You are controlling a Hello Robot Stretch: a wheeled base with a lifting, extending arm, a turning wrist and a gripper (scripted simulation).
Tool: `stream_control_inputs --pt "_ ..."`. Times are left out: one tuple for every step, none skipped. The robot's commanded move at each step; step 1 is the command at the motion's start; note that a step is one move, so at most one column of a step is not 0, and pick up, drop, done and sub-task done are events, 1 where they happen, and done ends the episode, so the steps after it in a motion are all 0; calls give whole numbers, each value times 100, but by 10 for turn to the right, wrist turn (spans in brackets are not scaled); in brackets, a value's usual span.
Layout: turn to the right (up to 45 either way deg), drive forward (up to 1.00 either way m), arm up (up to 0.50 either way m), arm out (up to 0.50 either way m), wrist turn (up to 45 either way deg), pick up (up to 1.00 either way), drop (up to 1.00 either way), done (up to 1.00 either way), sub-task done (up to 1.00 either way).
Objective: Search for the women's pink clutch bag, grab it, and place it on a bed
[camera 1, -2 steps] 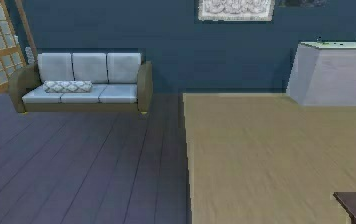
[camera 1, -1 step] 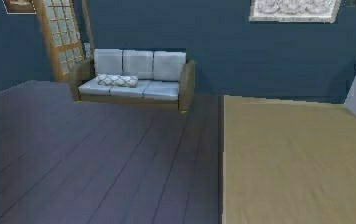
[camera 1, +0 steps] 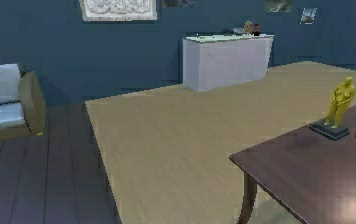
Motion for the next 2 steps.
stream_control_inputs --pt "0 80 0 0 0 0 0 0 0" --pt "150 0 0 0 0 0 0 0 0"
